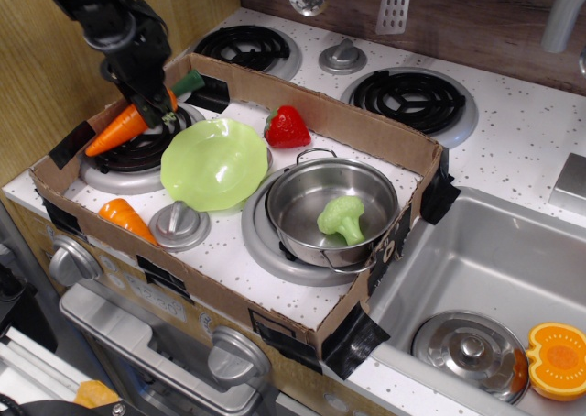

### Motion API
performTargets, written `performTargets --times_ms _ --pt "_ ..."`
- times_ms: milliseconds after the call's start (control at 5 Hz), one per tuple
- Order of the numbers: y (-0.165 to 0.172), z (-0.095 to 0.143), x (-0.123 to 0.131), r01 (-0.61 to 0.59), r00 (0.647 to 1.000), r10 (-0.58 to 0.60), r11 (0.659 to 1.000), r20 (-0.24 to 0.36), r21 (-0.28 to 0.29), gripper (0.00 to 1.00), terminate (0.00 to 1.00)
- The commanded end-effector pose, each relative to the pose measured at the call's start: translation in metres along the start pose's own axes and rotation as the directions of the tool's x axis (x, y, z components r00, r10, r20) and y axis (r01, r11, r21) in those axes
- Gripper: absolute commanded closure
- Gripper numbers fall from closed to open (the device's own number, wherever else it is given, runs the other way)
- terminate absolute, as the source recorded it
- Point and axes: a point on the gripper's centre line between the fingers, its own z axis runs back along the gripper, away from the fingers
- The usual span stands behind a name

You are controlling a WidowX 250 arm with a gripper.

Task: Take carrot off plate

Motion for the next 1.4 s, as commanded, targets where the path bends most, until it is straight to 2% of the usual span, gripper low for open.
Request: performTargets --times_ms 0,400,600,800,1000,1200 --pt "0.025 0.019 0.011 0.084 0.996 -0.086 0.995 0.025 0.06 0.0 0.0" --pt "0.022 0.039 0.033 0.115 0.993 -0.116 0.985 0.004 0.127 0.0 0.0" --pt "0.019 0.048 0.053 0.16 0.987 -0.16 0.985 -0.014 0.063 0.0 0.0" --pt "0.002 0.058 0.077 0.196 0.98 -0.199 0.977 -0.025 -0.084 0.0 0.0" --pt "-0.022 0.055 0.093 0.261 0.965 -0.262 0.944 0.023 -0.202 0.0 0.0" --pt "-0.022 0.055 0.093 0.261 0.965 -0.262 0.944 0.023 -0.202 0.0 0.0"
